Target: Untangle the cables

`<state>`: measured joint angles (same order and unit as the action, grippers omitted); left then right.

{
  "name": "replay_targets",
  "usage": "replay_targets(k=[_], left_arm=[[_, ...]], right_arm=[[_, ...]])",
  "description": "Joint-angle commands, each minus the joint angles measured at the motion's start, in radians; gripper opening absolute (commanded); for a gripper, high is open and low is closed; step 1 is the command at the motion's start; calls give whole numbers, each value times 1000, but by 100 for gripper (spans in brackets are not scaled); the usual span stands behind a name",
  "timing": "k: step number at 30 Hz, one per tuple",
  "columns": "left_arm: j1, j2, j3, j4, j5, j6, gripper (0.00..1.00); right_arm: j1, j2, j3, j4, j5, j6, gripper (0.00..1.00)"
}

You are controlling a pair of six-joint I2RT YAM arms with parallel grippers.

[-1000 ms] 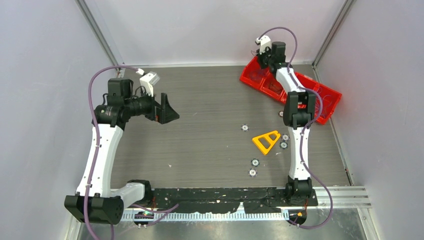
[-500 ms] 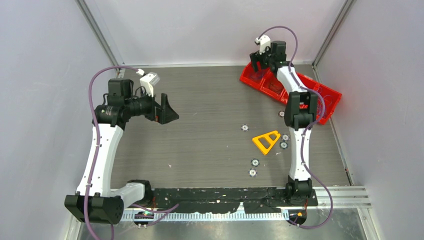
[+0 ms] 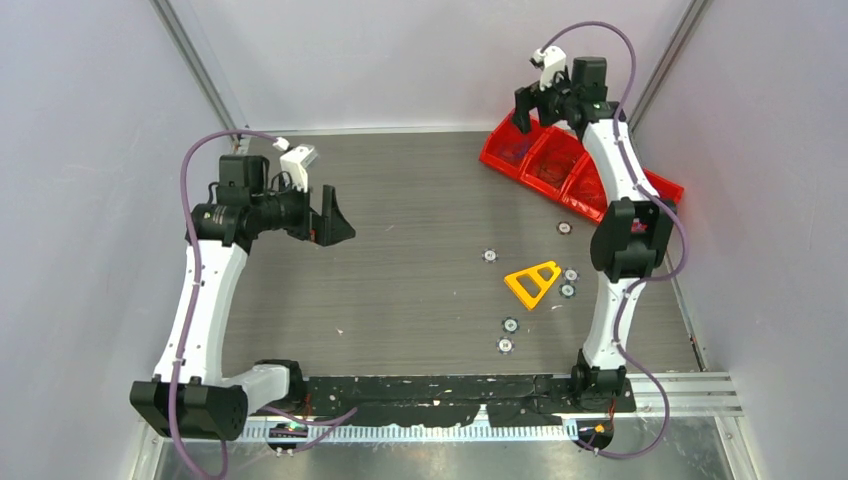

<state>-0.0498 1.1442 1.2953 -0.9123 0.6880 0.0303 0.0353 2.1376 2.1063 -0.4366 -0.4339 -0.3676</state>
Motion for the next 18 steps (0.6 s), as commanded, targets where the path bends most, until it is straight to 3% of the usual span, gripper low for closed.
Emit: replay_targets(k=[1,7,11,18], left_arm=[[8,92,127,-148,-118,50,99],[8,275,309,-304,-214,162,100],[8,357,293,-258,-245,147,100],[8,467,239,-197,-208,137,99]], right_arm=[[-34,-182,-124,-70,-69,126,95],[-83,-444,-404,-128,-68,198,95],[-85,-614,-633,-207,-25,157,95],[-86,-935,-1058,-177,21,113,95]])
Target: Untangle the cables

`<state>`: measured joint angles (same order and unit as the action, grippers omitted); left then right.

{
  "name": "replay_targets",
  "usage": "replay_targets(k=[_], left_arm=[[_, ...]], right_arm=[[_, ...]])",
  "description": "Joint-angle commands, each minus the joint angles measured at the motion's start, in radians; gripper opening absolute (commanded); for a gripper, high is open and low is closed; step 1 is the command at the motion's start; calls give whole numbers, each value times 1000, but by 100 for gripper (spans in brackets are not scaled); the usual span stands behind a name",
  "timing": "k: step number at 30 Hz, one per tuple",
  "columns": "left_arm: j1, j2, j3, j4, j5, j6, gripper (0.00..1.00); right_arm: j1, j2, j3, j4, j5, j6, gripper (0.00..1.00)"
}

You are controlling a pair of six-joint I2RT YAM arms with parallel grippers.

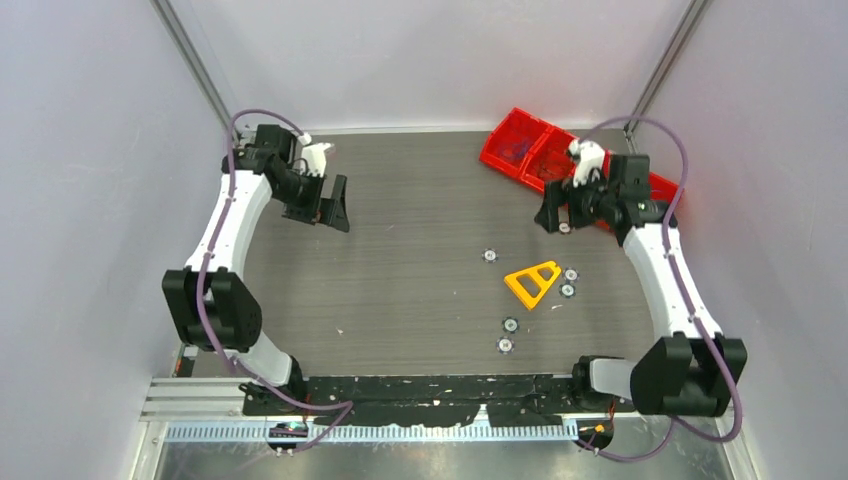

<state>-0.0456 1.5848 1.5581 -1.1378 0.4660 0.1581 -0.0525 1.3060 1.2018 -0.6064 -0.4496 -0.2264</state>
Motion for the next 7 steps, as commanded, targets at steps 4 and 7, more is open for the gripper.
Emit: replay_targets(k=[4,7], left_arm=[[2,27,-58,70,11,2,100],[2,27,-56,74,14,-9,100]], right_arm=[[2,-169,-214,-23,54,-48,95],[2,-189,-225,-26,65,-56,95]])
